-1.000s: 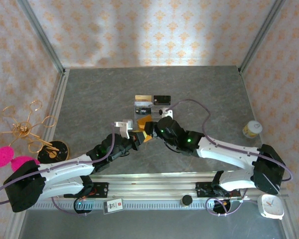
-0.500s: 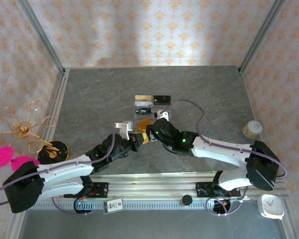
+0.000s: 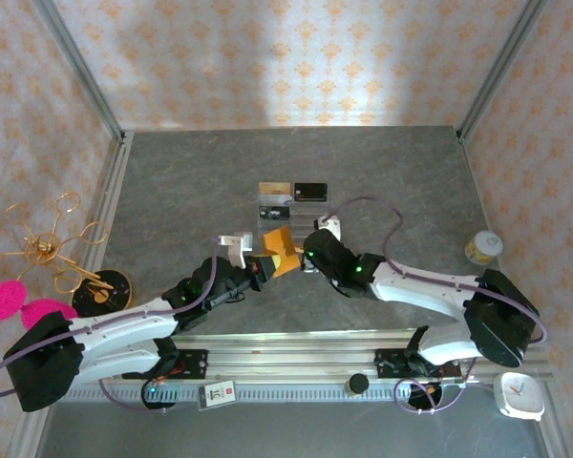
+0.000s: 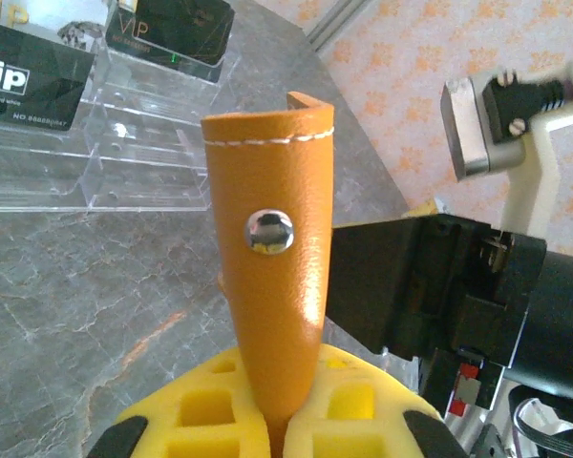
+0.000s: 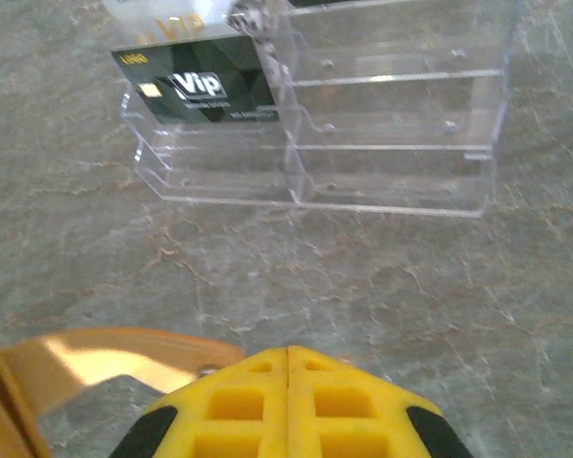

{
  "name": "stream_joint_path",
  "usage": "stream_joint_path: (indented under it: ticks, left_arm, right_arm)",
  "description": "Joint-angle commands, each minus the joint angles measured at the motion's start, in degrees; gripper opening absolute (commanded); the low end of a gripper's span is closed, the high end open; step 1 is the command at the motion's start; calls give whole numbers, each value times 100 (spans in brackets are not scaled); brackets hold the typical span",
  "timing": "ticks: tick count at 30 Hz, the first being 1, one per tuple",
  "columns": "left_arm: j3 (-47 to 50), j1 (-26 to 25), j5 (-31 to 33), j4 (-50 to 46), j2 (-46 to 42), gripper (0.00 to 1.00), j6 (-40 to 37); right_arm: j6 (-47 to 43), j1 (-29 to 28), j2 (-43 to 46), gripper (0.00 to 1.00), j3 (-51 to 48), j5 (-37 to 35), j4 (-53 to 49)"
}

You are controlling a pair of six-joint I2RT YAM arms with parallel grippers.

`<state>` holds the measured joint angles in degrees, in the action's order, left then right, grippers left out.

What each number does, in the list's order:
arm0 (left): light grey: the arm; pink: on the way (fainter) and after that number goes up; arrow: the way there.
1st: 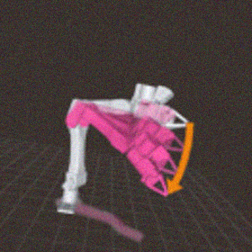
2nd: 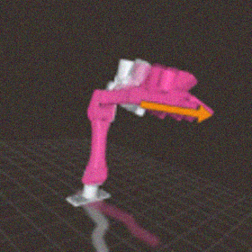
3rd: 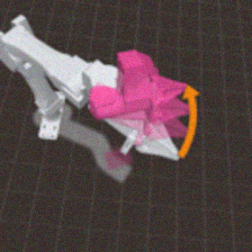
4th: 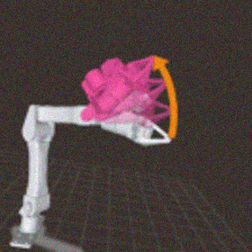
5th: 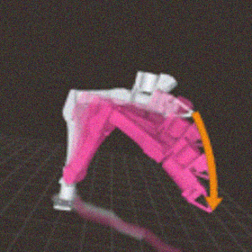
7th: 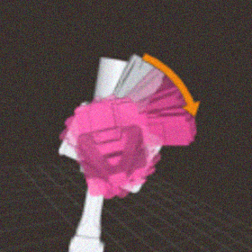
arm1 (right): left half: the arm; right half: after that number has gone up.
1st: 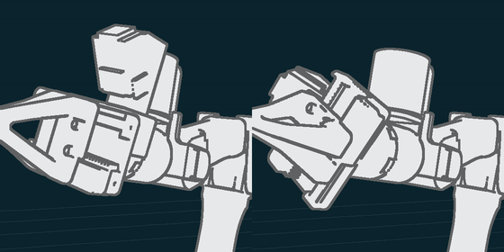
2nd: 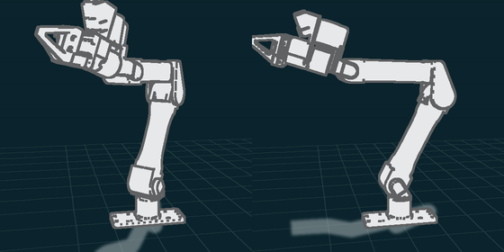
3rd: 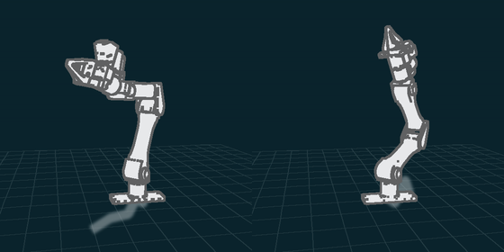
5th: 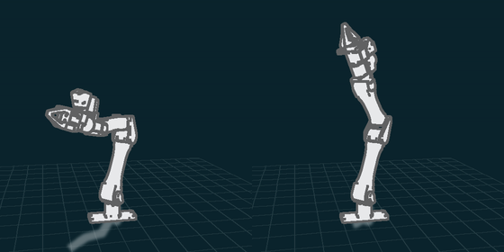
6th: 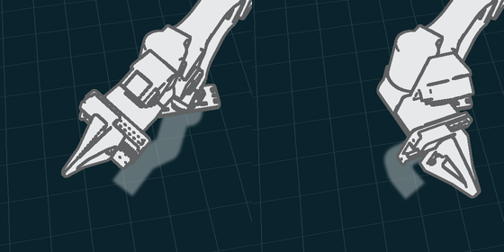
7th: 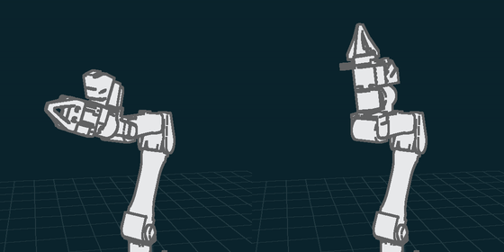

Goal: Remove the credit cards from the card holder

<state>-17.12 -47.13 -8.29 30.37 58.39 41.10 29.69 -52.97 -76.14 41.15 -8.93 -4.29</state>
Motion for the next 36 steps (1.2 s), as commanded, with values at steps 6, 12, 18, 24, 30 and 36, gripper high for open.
stream_joint_path:
  ticks: [6,12,18,24,30,36]
  left_arm:
    - [333,123,-962,1515,1070,0,546]
    - [385,130,-1147,1644,803,0,370]
    - [464,160,-1325,1853,709,0,372]
    - [477,155,-1282,1867,606,0,407]
    - [508,153,-1287,1888,525,0,421]
    - [472,157,-1394,1937,619,0,433]
  right_arm:
    - [144,124,373,0,-748,402,355]
    - [-138,324,1753,59,-1548,1104,1175]
    - [-344,481,2062,71,-1680,2202,1589]
    - [-301,488,1780,56,-1510,2180,1576]
    - [-247,498,1630,38,-1477,1966,1407]
    - [-253,502,1445,32,-1434,2154,1658]
